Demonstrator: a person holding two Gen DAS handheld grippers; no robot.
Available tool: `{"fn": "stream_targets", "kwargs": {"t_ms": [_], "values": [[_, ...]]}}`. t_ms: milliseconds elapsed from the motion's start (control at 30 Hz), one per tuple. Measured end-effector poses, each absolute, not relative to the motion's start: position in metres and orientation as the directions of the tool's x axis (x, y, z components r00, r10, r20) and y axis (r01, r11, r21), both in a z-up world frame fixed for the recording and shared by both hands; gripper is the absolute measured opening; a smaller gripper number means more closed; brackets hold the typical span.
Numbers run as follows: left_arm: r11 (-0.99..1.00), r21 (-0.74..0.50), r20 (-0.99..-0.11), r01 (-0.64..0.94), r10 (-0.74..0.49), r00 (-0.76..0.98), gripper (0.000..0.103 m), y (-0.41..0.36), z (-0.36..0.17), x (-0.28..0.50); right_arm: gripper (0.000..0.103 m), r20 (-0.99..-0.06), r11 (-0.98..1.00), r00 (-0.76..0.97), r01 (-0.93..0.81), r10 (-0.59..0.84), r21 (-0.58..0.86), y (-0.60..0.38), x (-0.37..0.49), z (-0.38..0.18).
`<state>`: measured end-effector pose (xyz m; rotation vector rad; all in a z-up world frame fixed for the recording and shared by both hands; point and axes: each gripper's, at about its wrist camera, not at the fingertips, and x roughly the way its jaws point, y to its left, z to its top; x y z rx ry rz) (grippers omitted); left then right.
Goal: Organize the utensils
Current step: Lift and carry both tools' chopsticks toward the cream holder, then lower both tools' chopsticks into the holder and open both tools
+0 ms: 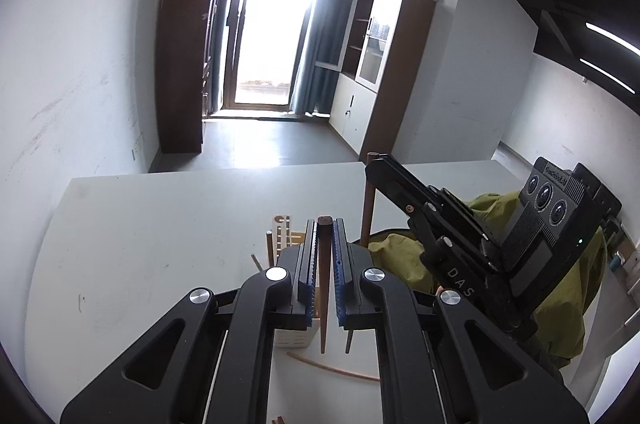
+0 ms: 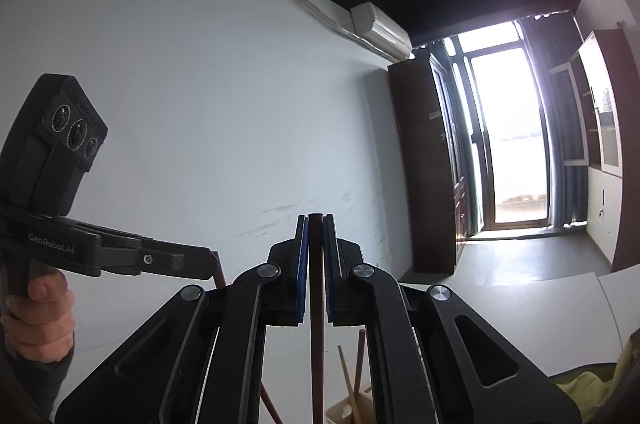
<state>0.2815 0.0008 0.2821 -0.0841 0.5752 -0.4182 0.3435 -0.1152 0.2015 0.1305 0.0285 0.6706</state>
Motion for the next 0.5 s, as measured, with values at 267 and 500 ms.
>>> {"fn": "stream_targets", "kwargs": {"t_ms": [267, 500], "values": [[0.935, -0.146, -0.453, 0.324, -0.354, 0.818, 0.007, -0.013, 0.290, 0.314, 0.008, 0.134, 0.804, 0.816, -0.578, 0.562, 0.139, -0.129, 0.359, 0.192], [0.946, -0.103, -0.485, 0.307, -0.317, 0.815, 0.007, -0.037, 0.260, 0.339, 0.008, 0.148, 0.840, 0.839, -0.537, 0.523, 0.076, -0.120, 0.373, 0.178]]}}
